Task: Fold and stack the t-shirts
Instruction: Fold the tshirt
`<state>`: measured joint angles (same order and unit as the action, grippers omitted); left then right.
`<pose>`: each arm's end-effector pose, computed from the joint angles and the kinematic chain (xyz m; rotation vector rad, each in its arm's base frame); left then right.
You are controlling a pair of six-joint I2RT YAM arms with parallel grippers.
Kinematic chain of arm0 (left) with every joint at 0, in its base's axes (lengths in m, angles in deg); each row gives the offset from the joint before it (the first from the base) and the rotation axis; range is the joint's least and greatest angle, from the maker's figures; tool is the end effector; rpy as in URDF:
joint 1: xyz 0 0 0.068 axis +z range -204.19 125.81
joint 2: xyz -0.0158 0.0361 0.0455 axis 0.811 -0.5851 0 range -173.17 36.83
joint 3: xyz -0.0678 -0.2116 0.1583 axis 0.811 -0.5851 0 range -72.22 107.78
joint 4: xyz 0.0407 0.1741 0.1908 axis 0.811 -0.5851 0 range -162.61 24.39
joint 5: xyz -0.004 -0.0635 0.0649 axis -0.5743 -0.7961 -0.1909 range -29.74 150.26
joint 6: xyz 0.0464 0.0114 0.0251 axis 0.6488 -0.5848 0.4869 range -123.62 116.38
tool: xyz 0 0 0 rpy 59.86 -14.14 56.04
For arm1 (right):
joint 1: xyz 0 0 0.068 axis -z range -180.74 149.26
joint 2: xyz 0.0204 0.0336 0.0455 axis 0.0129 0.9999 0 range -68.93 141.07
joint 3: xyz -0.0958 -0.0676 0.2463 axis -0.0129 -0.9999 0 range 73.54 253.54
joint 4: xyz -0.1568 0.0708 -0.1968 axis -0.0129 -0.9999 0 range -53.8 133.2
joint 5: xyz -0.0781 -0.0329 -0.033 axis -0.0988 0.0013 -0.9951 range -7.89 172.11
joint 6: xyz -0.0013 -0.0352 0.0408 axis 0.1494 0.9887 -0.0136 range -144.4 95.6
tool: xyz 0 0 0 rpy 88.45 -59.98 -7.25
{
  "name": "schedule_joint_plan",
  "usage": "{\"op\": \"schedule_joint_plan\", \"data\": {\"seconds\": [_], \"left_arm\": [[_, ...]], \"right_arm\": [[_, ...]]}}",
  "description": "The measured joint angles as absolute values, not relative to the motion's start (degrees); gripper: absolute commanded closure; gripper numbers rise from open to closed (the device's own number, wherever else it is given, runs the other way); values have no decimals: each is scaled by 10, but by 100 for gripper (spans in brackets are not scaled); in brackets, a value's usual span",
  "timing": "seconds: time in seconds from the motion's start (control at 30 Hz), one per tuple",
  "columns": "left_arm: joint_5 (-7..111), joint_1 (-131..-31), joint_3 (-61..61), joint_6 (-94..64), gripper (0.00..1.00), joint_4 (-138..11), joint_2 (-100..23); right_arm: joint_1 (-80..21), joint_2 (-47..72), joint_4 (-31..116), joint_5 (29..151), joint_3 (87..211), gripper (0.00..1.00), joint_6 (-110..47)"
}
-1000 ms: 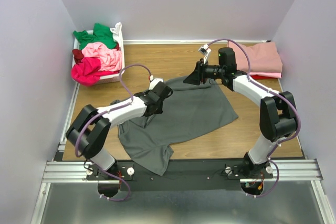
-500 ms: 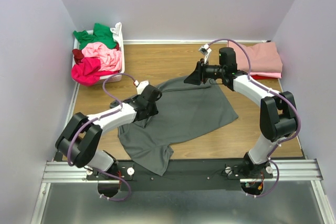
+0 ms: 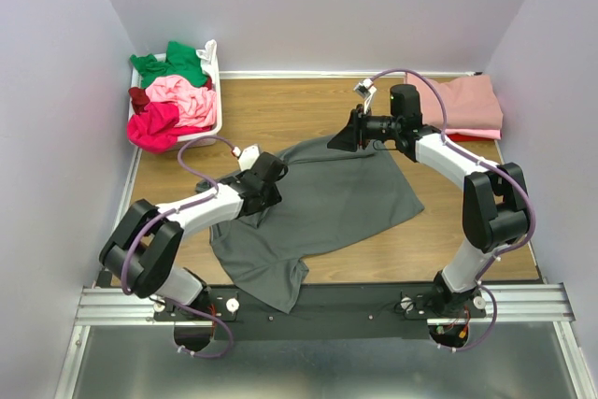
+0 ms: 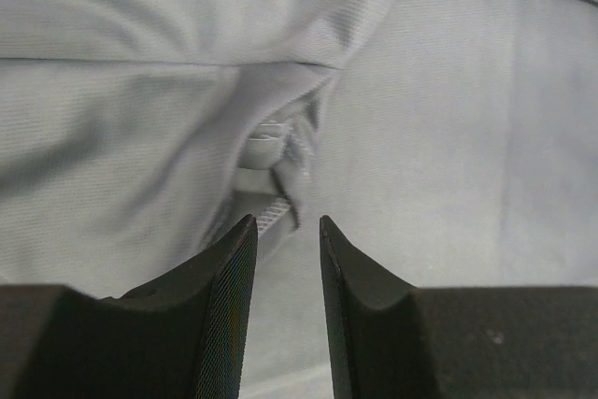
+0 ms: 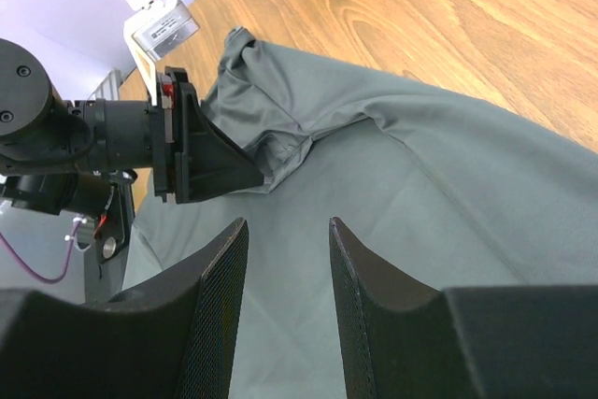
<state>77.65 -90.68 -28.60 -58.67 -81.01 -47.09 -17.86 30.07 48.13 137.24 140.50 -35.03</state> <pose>0.2304 -0.1571 0.1740 -0.5194 2.4470 -0.2861 0.3591 0.1410 0.2521 -0.7336 1.9166 1.2775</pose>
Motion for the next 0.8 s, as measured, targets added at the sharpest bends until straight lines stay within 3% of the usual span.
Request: {"op": "schedule_joint_plan", "data": {"seconds": [0.8], "left_arm": [[771, -798, -305, -479, 59, -799, -443]], "right_arm": [[-189, 309, 468, 1401, 1405, 53, -317]]}}
